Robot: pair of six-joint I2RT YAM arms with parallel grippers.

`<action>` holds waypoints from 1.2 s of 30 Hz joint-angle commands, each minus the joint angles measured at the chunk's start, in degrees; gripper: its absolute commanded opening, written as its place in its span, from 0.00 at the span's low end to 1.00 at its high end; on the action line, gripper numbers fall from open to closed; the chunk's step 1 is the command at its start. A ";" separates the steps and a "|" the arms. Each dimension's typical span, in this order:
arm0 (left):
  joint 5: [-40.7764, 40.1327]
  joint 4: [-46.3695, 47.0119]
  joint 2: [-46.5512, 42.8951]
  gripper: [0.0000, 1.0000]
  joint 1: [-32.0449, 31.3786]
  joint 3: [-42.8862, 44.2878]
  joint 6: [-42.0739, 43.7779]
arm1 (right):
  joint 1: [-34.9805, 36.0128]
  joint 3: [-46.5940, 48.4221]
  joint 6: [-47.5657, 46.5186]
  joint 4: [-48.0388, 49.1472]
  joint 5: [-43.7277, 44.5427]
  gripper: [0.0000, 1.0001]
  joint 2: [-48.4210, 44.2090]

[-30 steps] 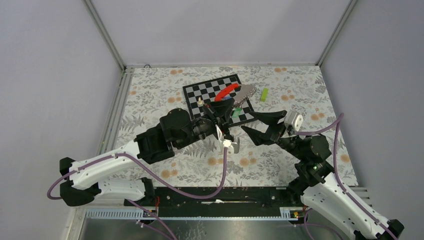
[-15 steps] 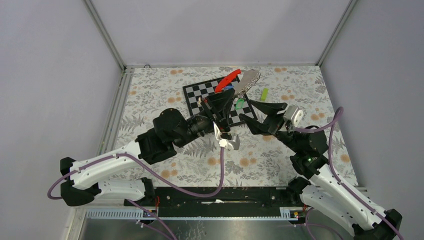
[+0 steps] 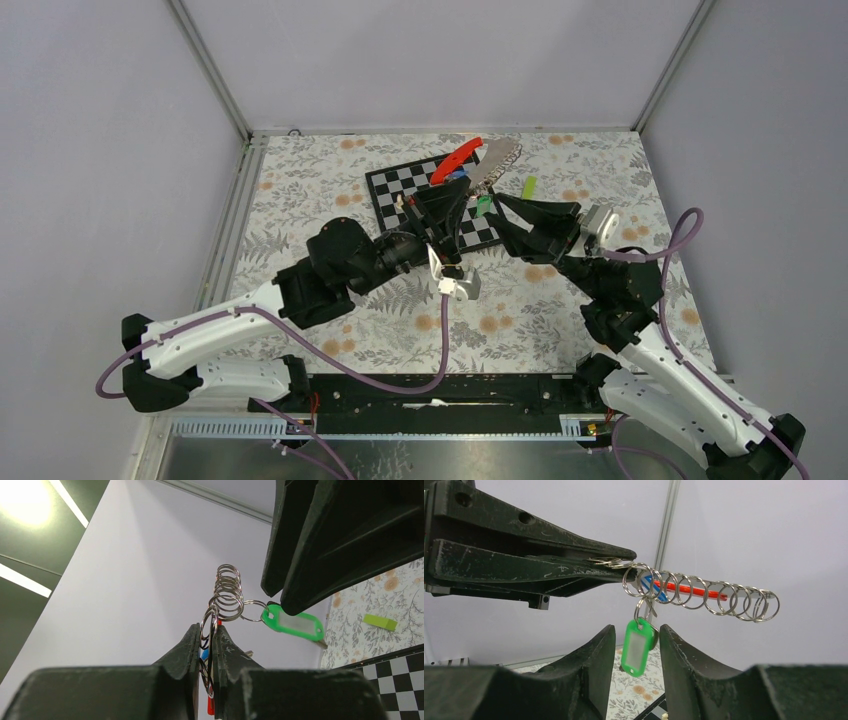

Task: Remove the keys from the keyring
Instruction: Pick up the key from the keyring.

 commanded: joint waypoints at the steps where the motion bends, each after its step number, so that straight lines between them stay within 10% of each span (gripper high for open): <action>1: -0.80 6.36 -0.29 0.00 -0.27 0.45 0.01 | 0.06 2.73 0.90 2.90 -1.79 0.44 -0.76; 36: -0.33 6.01 -0.84 0.00 -0.53 -0.42 -2.13 | 0.13 3.51 3.94 7.85 0.12 0.36 3.04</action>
